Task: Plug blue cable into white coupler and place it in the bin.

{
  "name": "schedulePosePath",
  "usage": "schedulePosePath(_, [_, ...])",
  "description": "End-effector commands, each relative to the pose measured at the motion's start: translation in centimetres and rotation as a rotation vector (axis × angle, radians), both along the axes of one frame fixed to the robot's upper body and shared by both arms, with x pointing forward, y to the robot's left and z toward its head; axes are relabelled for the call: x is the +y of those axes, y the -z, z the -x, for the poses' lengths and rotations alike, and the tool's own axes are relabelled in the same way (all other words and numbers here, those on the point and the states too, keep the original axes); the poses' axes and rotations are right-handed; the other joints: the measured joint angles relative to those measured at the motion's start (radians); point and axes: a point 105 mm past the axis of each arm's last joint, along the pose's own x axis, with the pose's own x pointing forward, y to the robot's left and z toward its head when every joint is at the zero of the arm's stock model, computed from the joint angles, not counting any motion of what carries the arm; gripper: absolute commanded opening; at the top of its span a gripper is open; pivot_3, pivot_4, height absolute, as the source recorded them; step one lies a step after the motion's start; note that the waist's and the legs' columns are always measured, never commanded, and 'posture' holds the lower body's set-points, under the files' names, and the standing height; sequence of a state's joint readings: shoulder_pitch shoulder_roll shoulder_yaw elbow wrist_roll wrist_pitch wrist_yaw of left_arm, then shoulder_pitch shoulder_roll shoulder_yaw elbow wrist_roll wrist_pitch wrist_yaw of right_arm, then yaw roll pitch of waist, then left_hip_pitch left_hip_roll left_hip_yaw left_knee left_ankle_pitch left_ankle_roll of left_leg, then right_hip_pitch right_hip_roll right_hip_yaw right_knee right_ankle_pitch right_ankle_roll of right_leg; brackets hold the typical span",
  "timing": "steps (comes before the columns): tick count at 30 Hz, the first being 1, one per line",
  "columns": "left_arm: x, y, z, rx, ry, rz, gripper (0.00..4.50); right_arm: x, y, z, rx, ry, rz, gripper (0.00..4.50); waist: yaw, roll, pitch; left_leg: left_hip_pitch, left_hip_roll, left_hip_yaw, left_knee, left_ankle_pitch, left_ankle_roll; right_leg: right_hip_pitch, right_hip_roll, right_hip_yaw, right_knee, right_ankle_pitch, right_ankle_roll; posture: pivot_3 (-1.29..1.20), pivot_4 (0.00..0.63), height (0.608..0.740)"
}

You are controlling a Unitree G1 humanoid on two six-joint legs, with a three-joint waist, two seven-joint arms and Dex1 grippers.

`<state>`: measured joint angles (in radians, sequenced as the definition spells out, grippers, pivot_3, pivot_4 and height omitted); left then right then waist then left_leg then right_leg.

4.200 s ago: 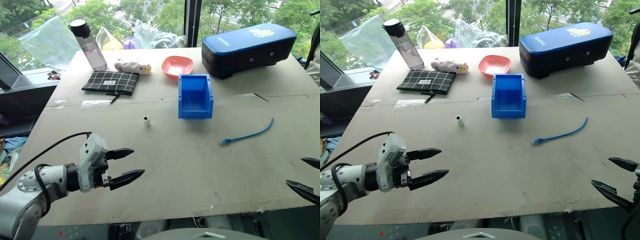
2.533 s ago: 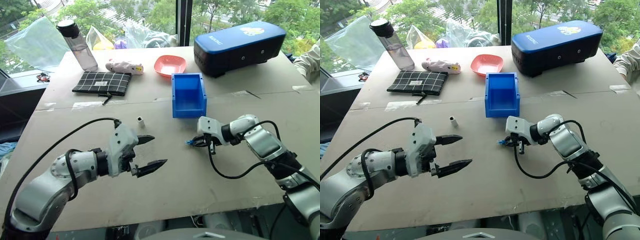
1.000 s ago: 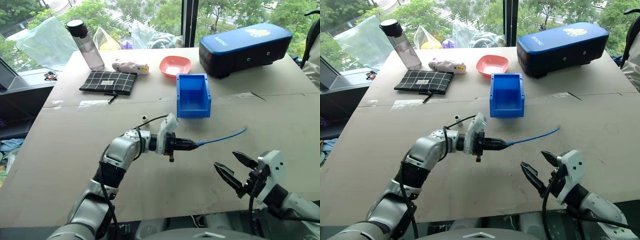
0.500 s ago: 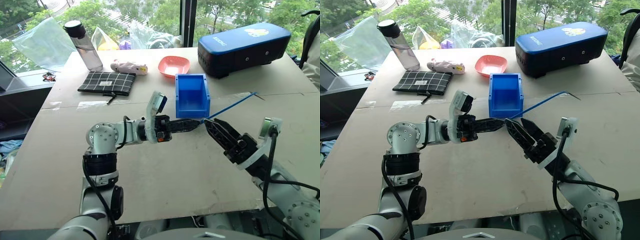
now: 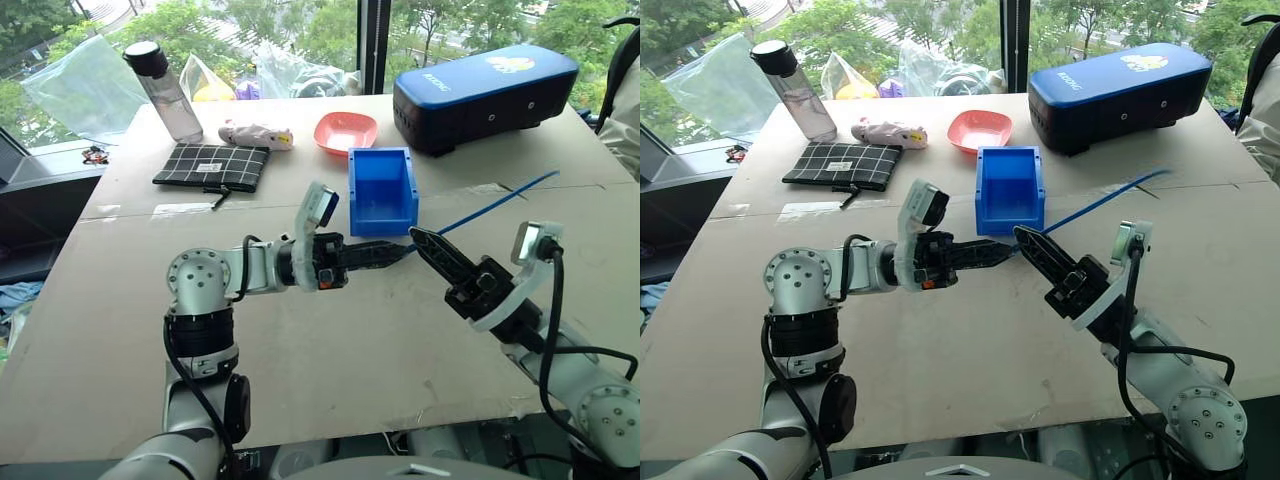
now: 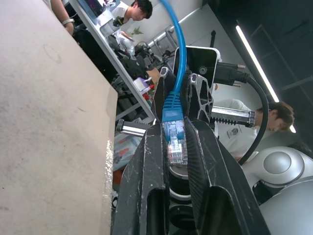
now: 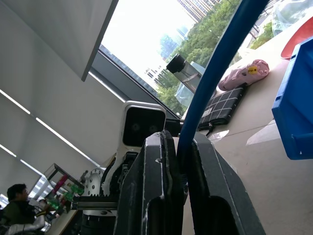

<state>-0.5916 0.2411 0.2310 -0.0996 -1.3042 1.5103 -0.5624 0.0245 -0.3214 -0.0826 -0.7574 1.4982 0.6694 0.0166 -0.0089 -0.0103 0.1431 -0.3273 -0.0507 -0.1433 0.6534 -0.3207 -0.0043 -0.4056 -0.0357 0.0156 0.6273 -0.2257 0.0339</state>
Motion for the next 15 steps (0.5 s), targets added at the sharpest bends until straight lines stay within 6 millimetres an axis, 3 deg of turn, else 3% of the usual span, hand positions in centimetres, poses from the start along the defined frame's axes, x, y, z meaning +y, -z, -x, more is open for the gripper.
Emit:
schedulePosePath(1, [-0.5,-1.5,0.3,-0.082,-0.001,0.048,0.00,0.9,-0.2,0.9,0.003,-0.064,-0.005,0.02,0.000,0.000,0.000,0.000,0.000,0.000,0.000,0.000,0.000,0.000,0.000,0.000,0.000,0.000,0.000,0.00,0.150,0.740])
schedulePosePath(3, [-0.5,-1.3,0.2,-0.095,-0.016,0.036,0.00,0.7,-0.3,0.8,0.002,-0.055,-0.012,0.02,0.000,0.000,0.000,0.000,0.000,0.000,0.000,0.000,0.000,0.000,0.000,0.000,0.000,0.000,0.000,0.00,0.150,0.740])
schedulePosePath(7, [0.5,-2.1,0.3,-0.132,-0.045,0.067,1.92,0.0,-0.7,0.5,-0.002,-0.019,-0.044,0.00,-0.001,0.000,0.000,0.000,0.000,0.000,0.000,0.000,0.000,0.000,0.000,0.000,0.000,0.000,0.000,0.00,0.150,0.740])
schedulePosePath(12, [5.2,0.3,-1.4,-0.293,-0.321,-0.174,4.20,-2.3,-1.4,-0.1,-0.009,0.069,-0.094,0.00,-0.005,0.001,0.000,0.000,0.001,0.002,-0.002,0.000,0.000,-0.002,0.000,0.002,0.000,0.000,0.000,0.00,0.150,0.740])
schedulePosePath(15, [8.4,1.9,-3.1,-0.546,-0.473,-0.389,4.36,-3.3,-1.3,-0.3,-0.011,0.097,-0.088,0.00,-0.004,0.002,0.000,0.001,0.001,0.005,-0.005,0.000,0.000,-0.004,0.001,0.005,0.000,0.000,0.000,0.00,0.150,0.740])
